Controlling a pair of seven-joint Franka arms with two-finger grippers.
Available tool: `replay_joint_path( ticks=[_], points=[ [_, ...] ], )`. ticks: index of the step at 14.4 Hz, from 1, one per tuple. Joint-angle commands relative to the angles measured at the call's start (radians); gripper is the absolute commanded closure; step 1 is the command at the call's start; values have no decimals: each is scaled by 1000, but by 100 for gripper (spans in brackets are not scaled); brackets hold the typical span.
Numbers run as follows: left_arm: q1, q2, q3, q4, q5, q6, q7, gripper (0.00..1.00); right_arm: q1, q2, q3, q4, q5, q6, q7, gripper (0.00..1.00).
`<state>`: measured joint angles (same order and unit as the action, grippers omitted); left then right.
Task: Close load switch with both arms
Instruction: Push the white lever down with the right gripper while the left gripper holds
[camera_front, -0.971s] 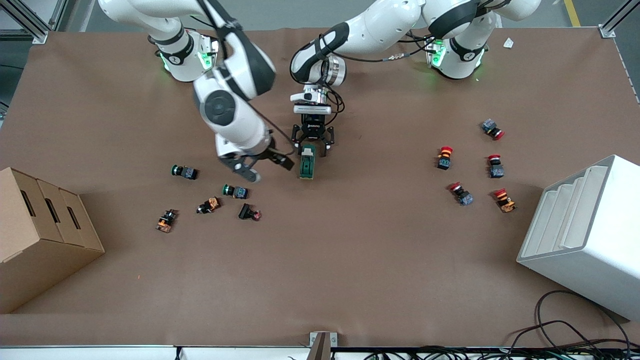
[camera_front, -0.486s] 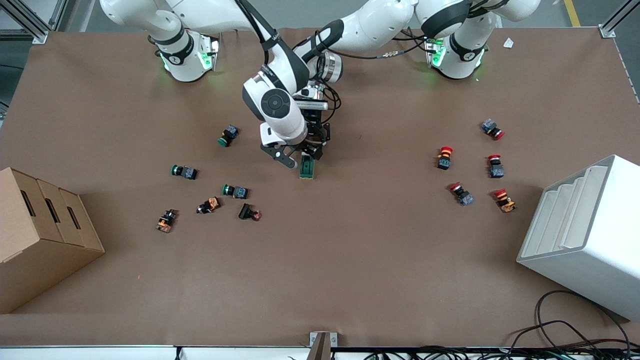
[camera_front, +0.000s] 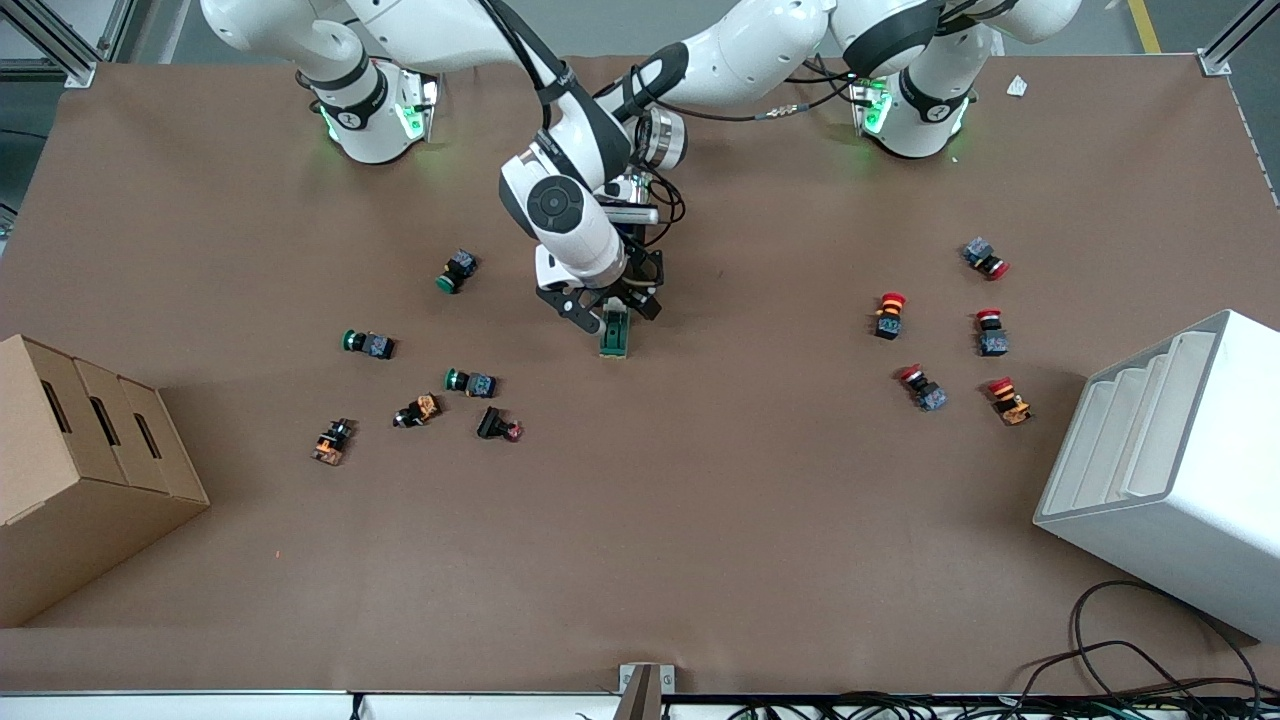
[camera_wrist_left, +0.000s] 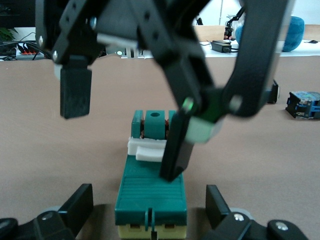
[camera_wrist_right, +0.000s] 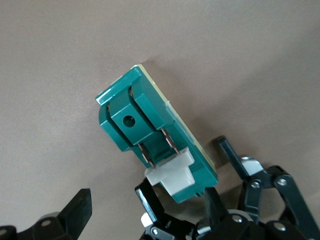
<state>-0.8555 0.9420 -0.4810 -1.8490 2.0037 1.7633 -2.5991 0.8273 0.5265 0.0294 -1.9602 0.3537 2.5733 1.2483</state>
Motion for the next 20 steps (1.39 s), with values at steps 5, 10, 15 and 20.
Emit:
replay_joint_path(
  ticks=[5, 10, 15, 20],
  points=[
    [-16, 15, 18, 14, 15, -10, -18, 1, 10, 29, -9, 40, 34, 33, 2, 0],
    [-11, 11, 18, 16, 15, -10, -18, 2, -36, 29, -13, 98, 30, 21, -18, 0],
    [-8, 9, 18, 14, 10, -10, -15, 1, -57, 70, -16, 159, 21, 21, -18, 0],
    [-7, 9, 18, 13, 9, -10, -13, 1, -74, 105, -19, 196, 7, 24, -41, 0]
  ],
)
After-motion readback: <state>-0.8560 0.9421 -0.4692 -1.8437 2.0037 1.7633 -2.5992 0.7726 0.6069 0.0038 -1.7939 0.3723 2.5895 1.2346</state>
